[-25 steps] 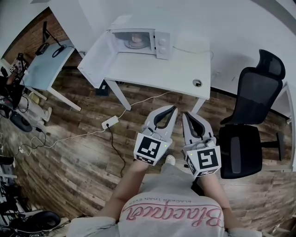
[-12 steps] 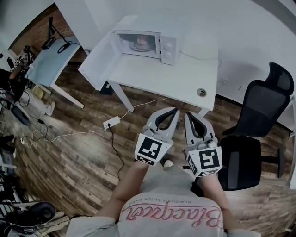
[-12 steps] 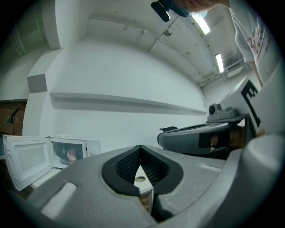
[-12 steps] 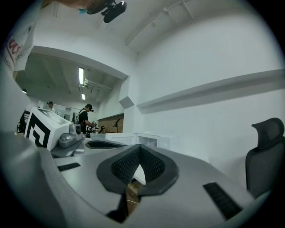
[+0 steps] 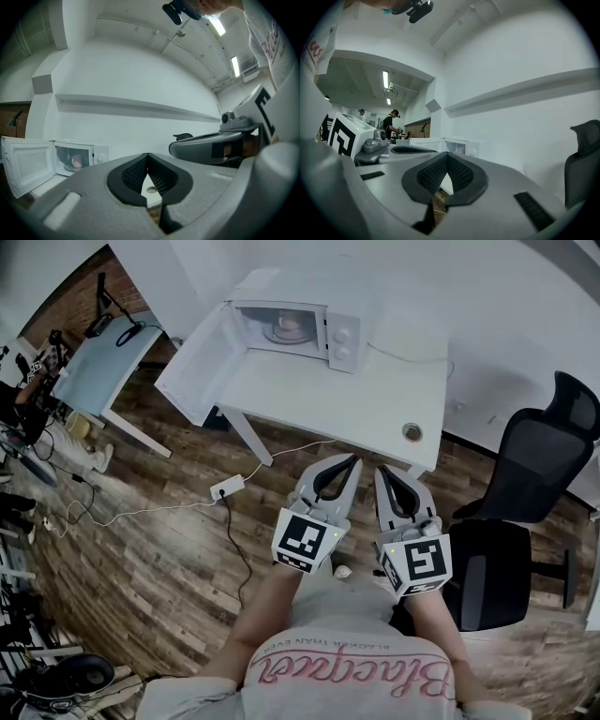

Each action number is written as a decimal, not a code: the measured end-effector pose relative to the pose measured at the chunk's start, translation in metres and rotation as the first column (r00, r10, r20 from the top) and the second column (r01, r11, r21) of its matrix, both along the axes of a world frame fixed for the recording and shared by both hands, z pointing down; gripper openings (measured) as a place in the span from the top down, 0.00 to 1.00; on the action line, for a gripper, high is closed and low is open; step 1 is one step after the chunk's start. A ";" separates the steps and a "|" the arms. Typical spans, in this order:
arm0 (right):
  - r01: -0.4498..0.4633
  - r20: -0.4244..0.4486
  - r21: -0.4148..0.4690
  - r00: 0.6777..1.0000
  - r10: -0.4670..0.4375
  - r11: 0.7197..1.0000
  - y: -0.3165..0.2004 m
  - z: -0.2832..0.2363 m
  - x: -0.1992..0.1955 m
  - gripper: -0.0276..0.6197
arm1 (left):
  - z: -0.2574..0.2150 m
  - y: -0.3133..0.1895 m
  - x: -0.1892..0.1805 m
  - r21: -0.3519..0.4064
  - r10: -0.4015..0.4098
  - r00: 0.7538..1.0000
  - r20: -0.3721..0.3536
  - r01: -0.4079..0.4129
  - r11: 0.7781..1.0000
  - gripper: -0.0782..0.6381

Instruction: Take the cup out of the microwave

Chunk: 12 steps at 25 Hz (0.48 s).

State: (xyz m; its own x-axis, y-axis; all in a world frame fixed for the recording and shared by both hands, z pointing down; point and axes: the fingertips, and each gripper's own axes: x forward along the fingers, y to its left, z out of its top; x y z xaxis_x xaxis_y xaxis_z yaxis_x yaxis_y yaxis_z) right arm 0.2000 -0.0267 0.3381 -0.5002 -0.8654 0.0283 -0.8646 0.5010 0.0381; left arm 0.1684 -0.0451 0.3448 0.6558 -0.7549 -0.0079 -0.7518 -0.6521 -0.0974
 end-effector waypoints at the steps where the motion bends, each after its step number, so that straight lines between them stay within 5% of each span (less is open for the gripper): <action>1: 0.001 0.000 -0.001 1.000 -0.001 1.000 -0.003 0.002 0.000 0.94 | 0.002 -0.003 -0.001 -0.003 -0.002 1.000 -0.003 0.002 1.000 0.89; 12: -0.003 -0.018 0.012 1.000 0.003 1.000 -0.055 -0.001 -0.013 0.94 | 0.005 -0.057 -0.021 -0.003 -0.015 1.000 -0.008 0.015 1.000 0.89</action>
